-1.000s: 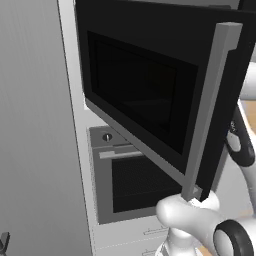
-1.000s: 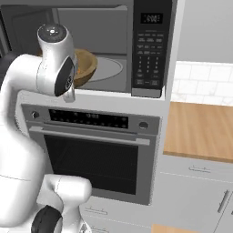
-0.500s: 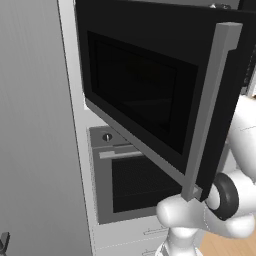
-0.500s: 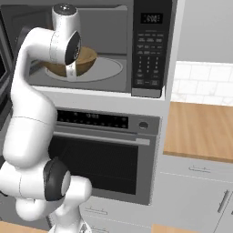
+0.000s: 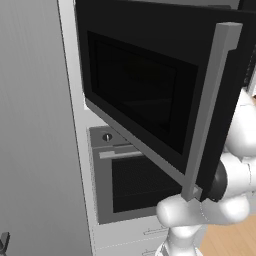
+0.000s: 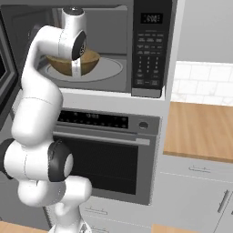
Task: Open the microwave, place the bowl with waffle inside the microwave, then close the microwave door and turn it on.
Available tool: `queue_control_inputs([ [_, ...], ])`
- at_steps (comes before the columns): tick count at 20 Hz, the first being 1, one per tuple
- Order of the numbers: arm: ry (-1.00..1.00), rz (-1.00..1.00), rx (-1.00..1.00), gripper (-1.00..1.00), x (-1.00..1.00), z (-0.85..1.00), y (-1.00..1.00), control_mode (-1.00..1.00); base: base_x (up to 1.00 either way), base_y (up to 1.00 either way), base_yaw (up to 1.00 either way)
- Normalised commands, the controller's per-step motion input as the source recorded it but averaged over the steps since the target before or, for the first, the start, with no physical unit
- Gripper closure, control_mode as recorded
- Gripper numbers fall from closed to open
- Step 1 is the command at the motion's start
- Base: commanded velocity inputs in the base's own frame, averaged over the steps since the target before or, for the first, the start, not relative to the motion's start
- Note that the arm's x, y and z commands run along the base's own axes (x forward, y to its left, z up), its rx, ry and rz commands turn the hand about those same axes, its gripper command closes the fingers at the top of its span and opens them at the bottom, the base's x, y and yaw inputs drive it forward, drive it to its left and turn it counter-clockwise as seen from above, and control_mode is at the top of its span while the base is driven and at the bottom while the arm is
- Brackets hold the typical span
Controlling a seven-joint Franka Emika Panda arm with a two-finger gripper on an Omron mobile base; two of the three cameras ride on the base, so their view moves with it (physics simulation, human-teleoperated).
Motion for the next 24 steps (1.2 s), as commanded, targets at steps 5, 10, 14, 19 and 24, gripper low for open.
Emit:
queue_control_inputs([
  [5, 0.0, 0.0, 0.09, 1.0, 0.62, -0.41, 0.0, -1.0, 0.0, 0.0, 0.0],
  [10, 0.0, 0.02, 0.04, 1.0, 0.86, -0.23, 0.0, -1.0, 0.0, 0.0, 0.0],
  [14, 0.0, 0.01, 0.03, 1.0, 0.63, -0.24, 0.0, -1.0, 0.0, 0.0, 0.0],
  [19, 0.02, 0.02, 0.23, -1.0, 0.15, -0.15, 0.0, -1.0, 0.0, 0.0, 0.0],
  [24, -0.05, 0.0, 0.11, -1.0, -0.25, 0.0, -0.11, -1.0, 0.0, 0.0, 0.0],
])
